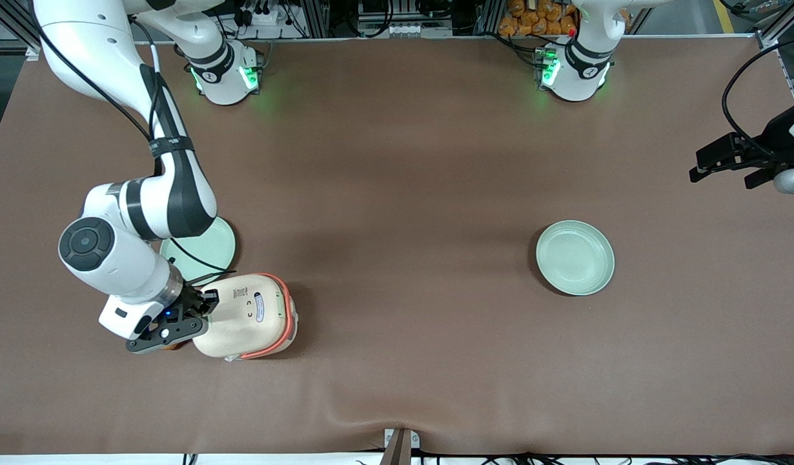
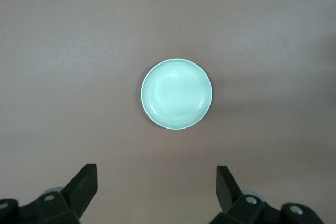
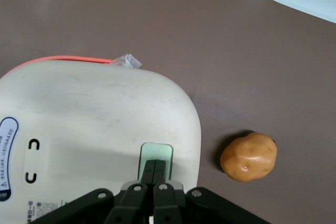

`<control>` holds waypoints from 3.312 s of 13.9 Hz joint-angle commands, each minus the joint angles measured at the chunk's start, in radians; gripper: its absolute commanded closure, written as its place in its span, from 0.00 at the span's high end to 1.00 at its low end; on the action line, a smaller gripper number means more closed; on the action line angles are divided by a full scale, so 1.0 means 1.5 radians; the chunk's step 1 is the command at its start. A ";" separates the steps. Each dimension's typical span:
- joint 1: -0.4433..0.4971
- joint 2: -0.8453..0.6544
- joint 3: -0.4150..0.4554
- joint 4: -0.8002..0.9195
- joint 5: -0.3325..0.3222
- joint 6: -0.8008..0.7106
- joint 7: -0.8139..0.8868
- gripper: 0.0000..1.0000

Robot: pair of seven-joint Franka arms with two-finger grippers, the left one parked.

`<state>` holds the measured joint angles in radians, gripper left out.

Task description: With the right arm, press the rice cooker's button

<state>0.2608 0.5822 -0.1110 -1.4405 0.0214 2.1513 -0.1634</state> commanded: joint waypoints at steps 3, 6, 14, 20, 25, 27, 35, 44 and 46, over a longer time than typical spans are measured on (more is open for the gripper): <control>0.003 0.018 -0.006 -0.010 0.007 0.041 0.004 0.00; 0.003 0.017 -0.006 -0.009 0.007 0.040 0.004 0.00; 0.004 -0.032 -0.005 -0.002 0.008 -0.005 0.004 0.00; 0.004 -0.089 -0.003 -0.002 0.014 -0.069 0.005 0.30; 0.004 -0.147 -0.001 -0.002 0.032 -0.151 0.022 0.86; 0.003 -0.159 -0.001 -0.002 0.032 -0.180 0.021 1.00; -0.028 -0.254 -0.001 -0.003 0.031 -0.395 0.021 1.00; -0.140 -0.333 -0.006 -0.062 0.022 -0.444 0.021 1.00; -0.144 -0.334 -0.006 -0.071 0.019 -0.446 0.021 1.00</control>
<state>0.0552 0.1200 -0.1312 -1.4965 0.0571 1.4786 -0.1434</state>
